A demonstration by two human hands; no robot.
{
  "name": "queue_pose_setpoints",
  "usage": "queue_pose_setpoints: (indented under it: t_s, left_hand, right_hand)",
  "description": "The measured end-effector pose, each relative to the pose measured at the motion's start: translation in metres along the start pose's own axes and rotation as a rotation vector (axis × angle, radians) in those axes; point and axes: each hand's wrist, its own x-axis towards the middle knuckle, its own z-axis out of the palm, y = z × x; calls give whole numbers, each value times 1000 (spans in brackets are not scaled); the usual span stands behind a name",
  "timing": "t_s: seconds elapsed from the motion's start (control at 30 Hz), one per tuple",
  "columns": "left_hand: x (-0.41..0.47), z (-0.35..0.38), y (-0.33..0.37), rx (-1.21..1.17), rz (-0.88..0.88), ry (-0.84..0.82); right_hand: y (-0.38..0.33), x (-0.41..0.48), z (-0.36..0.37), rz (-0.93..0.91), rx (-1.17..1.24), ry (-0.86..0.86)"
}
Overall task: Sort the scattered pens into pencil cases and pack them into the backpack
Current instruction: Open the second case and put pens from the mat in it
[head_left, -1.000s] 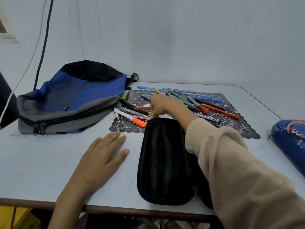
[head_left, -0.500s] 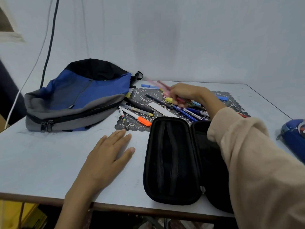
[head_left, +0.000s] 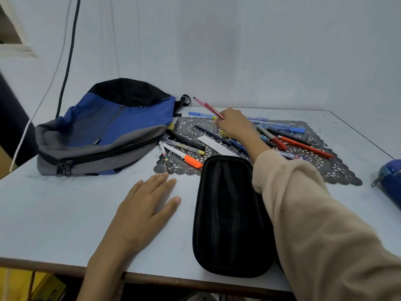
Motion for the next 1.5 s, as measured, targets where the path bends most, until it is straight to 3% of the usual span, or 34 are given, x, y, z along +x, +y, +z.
queue_pose_setpoints:
  t_s: [0.2,0.43,0.6,0.7,0.9,1.0,1.5]
  left_hand:
    - [0,-1,0,-8,4,11]
    - [1,0,-2,-11,5,10]
    - [0,-1,-1,-26,9,11]
    - [0,-1,-2,-31,10,10]
    - [0,-1,-1,-36,6,3]
    - [0,-1,0,-32,4,0]
    - [0,-1,-1,-33,-1,6]
  right_hand:
    - [-5,-11,19,-49,-383,61]
    - [-17,-17,25,-132,-579,21]
    - [-14,-18,22,-159,-603,-92]
    - [-8,-18,12,-166,-586,-15]
    - [19,-4,-20,1,-121,55]
    - [44,0,-35,63,-70,175]
    - [71,-18,-22,131,-619,121]
